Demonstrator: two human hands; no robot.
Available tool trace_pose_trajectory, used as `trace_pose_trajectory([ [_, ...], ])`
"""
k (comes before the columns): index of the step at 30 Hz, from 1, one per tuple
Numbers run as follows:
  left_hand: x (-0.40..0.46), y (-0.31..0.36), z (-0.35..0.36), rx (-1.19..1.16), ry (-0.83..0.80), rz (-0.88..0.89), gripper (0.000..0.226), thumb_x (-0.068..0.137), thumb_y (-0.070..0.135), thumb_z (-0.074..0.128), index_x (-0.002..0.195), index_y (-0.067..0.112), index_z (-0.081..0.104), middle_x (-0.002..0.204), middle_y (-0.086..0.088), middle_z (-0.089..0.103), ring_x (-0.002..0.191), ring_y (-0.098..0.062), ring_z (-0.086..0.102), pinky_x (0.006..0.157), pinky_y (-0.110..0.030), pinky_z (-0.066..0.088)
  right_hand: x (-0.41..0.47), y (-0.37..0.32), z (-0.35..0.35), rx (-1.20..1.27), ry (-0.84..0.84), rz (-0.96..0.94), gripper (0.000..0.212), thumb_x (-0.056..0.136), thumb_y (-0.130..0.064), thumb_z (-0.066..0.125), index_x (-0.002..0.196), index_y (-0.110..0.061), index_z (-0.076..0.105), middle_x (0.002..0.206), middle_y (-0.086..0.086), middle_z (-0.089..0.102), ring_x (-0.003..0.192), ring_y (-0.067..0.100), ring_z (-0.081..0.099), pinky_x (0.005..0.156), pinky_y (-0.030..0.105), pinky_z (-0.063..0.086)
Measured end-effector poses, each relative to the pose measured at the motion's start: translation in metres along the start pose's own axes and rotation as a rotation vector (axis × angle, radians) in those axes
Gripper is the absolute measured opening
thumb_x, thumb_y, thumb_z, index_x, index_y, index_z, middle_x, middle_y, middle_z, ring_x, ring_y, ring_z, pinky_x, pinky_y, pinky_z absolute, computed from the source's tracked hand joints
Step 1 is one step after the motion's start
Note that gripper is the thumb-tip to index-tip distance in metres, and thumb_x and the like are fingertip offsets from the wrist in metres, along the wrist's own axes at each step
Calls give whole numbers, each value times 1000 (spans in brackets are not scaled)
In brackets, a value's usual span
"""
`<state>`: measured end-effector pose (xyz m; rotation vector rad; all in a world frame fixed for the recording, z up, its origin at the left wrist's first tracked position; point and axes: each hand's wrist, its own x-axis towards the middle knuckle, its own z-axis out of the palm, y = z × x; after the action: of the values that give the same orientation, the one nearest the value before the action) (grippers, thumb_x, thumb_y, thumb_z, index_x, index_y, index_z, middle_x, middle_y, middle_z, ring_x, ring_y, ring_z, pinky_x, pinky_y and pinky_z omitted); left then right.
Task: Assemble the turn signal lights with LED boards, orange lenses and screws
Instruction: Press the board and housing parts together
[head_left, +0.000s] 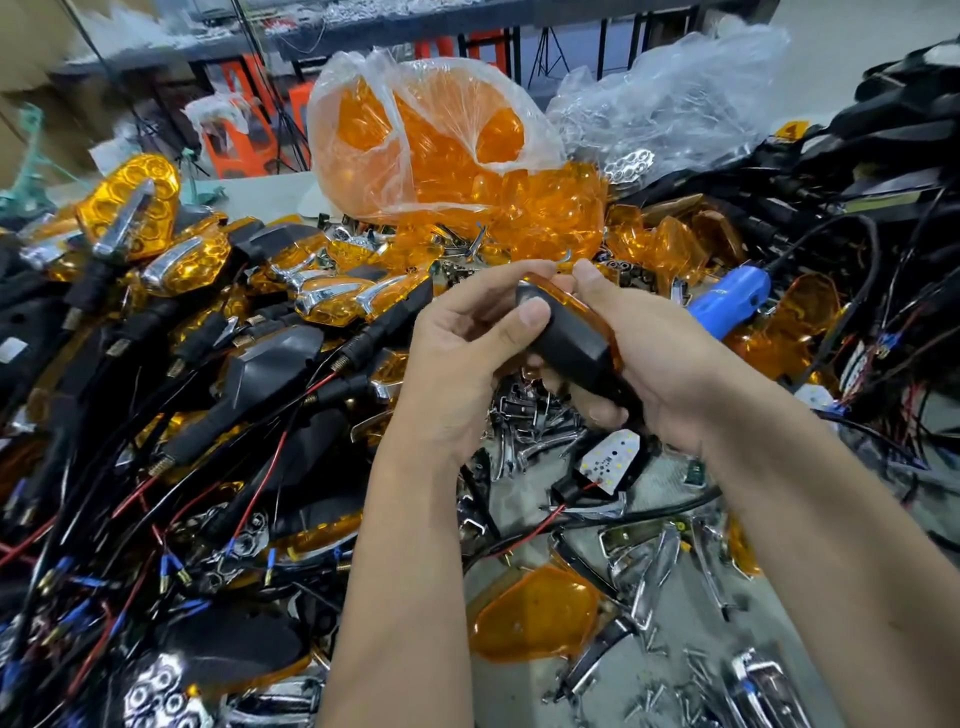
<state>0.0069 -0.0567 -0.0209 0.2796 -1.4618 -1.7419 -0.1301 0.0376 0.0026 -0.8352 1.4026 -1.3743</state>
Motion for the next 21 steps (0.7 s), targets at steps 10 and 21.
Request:
trace_pose_trajectory([
  [10, 4, -5, 9, 15, 293, 64, 18, 85, 20, 76, 101, 27, 80, 98, -12, 67, 94, -29, 62, 80, -41, 54, 1, 2, -2, -846, 284, -772, 43, 81, -34, 88, 117, -20, 69, 106, -12, 68, 98, 4, 60, 91, 12, 45],
  [21, 4, -3, 9, -4, 254, 35, 24, 82, 13, 77, 106, 13, 73, 93, 1, 75, 96, -23, 68, 84, -39, 57, -4, -3, -1, -824, 332, -850, 38, 81, -30, 86, 112, -9, 78, 88, 9, 62, 82, 26, 57, 73, 43, 48],
])
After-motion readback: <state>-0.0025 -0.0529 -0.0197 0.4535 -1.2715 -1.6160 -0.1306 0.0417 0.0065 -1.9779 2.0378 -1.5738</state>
